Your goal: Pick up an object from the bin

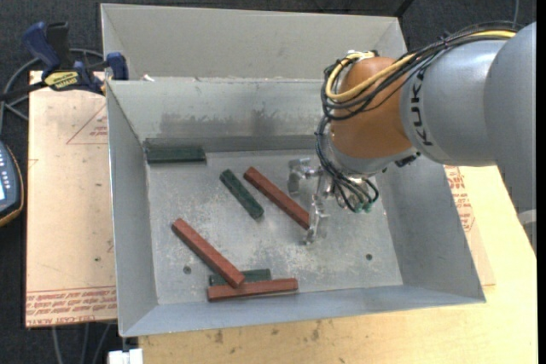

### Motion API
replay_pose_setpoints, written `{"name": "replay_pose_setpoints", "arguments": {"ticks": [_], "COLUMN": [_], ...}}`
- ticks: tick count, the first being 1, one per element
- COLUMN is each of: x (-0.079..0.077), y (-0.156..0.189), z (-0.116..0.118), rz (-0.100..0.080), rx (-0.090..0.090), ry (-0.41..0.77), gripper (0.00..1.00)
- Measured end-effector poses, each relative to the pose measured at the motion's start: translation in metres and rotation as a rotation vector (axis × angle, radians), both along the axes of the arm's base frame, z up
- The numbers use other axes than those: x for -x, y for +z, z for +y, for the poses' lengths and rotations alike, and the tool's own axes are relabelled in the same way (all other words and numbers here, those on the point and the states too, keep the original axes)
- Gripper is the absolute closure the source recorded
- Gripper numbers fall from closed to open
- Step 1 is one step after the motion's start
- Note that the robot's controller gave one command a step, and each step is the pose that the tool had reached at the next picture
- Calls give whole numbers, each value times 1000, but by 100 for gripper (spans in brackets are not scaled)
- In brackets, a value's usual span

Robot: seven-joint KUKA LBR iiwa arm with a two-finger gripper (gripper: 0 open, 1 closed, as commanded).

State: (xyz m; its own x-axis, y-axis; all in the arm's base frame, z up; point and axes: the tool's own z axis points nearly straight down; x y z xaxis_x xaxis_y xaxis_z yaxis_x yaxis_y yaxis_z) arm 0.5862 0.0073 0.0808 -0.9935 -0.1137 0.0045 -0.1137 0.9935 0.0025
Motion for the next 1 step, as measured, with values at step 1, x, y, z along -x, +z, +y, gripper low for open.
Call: {"name": "replay_pose_setpoints", "arguments": {"ticks": [1], "x": [-37], "y": [-11], "z": [-10], "rz": [-7], "rx": [1], "ry": [-324], "gripper": [0]}}
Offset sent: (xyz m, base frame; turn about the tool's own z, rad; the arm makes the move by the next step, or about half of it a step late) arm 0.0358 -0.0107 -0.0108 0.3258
